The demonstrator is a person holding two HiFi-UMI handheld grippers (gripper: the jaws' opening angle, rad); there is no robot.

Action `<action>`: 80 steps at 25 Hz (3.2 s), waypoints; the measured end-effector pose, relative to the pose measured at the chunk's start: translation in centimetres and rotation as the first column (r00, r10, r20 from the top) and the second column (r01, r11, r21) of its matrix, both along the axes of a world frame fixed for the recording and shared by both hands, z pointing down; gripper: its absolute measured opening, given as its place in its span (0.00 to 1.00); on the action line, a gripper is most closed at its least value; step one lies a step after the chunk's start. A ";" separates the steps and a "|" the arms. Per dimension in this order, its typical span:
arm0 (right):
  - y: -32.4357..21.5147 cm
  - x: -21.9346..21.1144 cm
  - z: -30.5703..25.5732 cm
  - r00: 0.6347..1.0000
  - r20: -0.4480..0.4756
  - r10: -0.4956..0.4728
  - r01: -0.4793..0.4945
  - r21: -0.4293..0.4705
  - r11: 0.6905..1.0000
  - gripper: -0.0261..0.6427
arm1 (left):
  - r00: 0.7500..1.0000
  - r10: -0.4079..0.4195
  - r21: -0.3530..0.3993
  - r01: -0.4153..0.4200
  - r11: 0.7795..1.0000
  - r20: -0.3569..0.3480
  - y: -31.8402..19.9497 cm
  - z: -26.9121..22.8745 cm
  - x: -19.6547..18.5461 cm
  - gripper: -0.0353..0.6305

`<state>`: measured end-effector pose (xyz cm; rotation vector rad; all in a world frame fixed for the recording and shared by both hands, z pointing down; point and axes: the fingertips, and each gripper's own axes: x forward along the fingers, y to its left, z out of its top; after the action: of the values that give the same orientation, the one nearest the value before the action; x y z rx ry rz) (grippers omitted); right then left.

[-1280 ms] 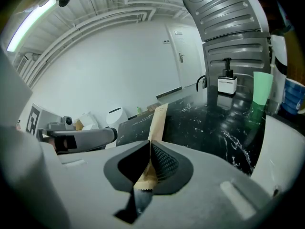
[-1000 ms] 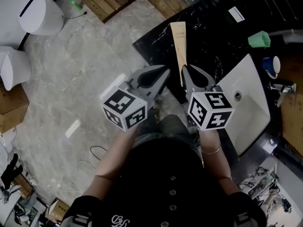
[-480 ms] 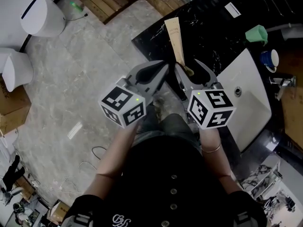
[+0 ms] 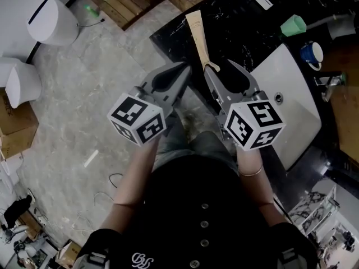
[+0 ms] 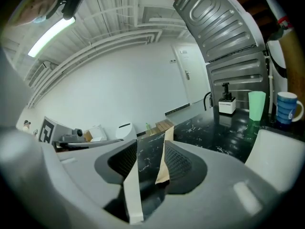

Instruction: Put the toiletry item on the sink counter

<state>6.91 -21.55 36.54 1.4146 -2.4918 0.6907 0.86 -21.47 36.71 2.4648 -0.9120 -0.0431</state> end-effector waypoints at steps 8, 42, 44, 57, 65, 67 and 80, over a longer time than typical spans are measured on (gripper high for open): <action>3.6 0.4 -2.7 0.997 0.038 -0.062 0.059 0.081 0.995 0.11 | 1.000 0.002 0.037 -0.003 0.999 0.023 3.3 -1.5 0.6 0.09; 9.7 -1.1 -4.7 0.975 0.062 -0.213 0.197 0.202 0.959 0.05 | 1.000 0.019 0.132 -0.022 0.991 0.025 8.1 -5.6 1.5 0.09; 9.7 -1.0 -4.8 0.976 0.056 -0.212 0.197 0.204 0.959 0.05 | 0.999 0.023 0.130 -0.026 0.991 0.026 8.3 -5.6 1.6 0.09; 9.7 -1.4 -5.0 0.976 0.033 -0.215 0.202 0.222 0.954 0.05 | 0.999 0.048 0.126 -0.051 0.991 0.025 8.7 -5.2 2.2 0.09; 10.0 -1.9 -4.8 0.974 0.022 -0.224 0.214 0.217 0.952 0.05 | 0.999 0.043 0.130 -0.046 0.990 0.025 8.7 -5.3 1.7 0.09; 9.9 -1.8 -4.7 0.975 0.020 -0.222 0.212 0.217 0.953 0.05 | 0.999 0.048 0.127 -0.051 0.991 0.026 8.7 -5.1 1.8 0.09; 9.5 -1.2 -4.9 0.983 0.015 -0.184 0.176 0.219 0.960 0.05 | 0.998 0.054 0.121 -0.055 0.991 0.017 8.9 -5.1 1.7 0.09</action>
<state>5.75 -12.07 31.67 1.2259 -2.7504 0.4229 2.58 -12.54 31.64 2.6045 -0.8712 -0.0643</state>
